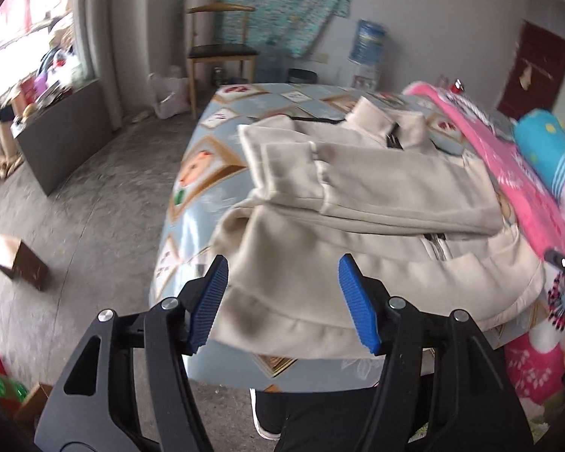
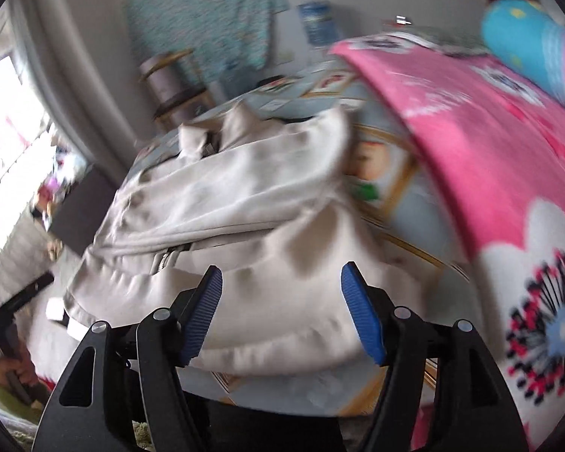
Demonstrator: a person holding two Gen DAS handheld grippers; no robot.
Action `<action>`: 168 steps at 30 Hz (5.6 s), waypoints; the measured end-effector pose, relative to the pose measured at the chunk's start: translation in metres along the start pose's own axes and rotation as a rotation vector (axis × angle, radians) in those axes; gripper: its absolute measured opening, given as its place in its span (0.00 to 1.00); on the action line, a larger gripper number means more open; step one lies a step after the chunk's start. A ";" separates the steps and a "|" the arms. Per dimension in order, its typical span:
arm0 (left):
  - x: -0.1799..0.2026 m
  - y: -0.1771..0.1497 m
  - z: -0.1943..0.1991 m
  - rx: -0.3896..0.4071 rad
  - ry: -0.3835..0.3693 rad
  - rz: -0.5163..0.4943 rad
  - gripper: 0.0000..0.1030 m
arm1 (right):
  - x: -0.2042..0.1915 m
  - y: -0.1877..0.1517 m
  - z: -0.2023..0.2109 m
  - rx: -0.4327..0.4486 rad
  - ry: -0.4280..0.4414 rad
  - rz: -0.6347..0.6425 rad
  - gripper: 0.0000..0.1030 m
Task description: Fold large clothes
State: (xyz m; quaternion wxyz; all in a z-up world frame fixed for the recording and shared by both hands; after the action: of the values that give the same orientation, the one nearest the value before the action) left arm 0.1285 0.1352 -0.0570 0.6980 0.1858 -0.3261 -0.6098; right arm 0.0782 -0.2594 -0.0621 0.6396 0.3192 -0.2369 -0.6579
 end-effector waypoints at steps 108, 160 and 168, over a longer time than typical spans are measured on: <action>-0.024 -0.005 -0.082 -0.071 0.083 -0.186 0.02 | -0.149 0.010 -0.118 -0.190 0.193 0.366 0.35; 0.106 -0.049 -0.091 -0.140 -0.178 -0.322 0.18 | -0.120 0.015 -0.126 -0.201 0.166 0.275 0.35; 0.106 -0.050 -0.091 -0.149 -0.158 -0.321 0.18 | -0.113 0.019 -0.101 -0.171 0.227 0.221 0.49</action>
State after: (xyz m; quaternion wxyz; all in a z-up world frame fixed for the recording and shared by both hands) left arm 0.1587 0.0106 -0.1305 0.5758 0.1350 -0.3000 -0.7485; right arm 0.1617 -0.1383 -0.1045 0.7555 0.3078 -0.1401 -0.5611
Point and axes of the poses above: each gripper's, at about its wrist camera, not at the fingertips, and z roughly against the way its jaws point, x to its right, y to its top, the point moved 7 cm from there along -z, roughly the way its jaws point, and after that the axes turned 11 degrees about z, right-handed, at the moved point
